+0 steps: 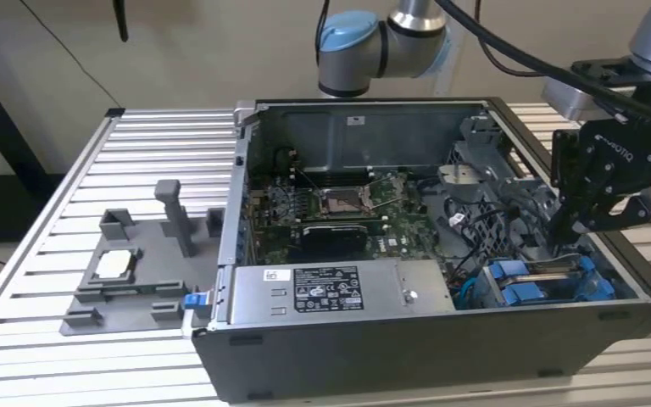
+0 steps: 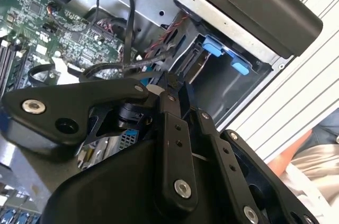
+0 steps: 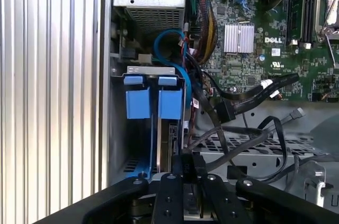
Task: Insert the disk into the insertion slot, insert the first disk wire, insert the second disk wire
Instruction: 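Insert the first disk wire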
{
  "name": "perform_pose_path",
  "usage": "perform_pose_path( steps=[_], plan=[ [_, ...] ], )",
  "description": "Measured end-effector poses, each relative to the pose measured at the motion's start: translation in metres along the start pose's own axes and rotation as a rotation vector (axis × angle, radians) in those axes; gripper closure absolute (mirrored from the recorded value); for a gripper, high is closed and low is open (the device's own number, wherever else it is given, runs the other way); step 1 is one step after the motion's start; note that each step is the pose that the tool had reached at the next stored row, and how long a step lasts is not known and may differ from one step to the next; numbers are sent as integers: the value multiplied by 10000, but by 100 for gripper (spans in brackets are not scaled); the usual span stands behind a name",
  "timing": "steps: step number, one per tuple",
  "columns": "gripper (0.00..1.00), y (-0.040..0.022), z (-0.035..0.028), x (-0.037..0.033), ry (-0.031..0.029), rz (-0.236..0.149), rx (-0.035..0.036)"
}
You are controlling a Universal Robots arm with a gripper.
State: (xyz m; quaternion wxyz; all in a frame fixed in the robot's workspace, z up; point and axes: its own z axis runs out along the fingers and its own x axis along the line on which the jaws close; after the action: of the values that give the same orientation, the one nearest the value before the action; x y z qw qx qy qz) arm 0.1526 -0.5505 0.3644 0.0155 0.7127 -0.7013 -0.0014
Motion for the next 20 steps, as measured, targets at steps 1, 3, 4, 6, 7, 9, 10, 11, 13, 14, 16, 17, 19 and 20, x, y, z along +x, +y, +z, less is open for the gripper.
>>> perform_pose_path(
  steps=[1,3,4,6,7,9,10,11,13,14,16,17,19,20],
  plan=[
    [81,-2,9,5,-3,9,-19],
    [81,-6,24,14,-4,27,-57],
    [81,-8,31,19,-4,36,-76],
    [81,-12,44,27,-6,53,-118],
    [81,-15,51,31,-7,62,-140],
    [81,-20,63,39,-9,77,-183],
    [81,-22,68,42,-9,84,-205],
    [81,-24,74,46,-9,92,-226],
    [81,-29,86,55,-12,107,-275],
    [81,-32,92,59,-12,114,-301],
    [81,-37,104,66,-14,129,-349],
    [81,-39,110,70,-15,136,-376],
    [81,-45,120,78,-16,147,-431],
    [81,-47,126,82,-17,153,-456]
  ],
)
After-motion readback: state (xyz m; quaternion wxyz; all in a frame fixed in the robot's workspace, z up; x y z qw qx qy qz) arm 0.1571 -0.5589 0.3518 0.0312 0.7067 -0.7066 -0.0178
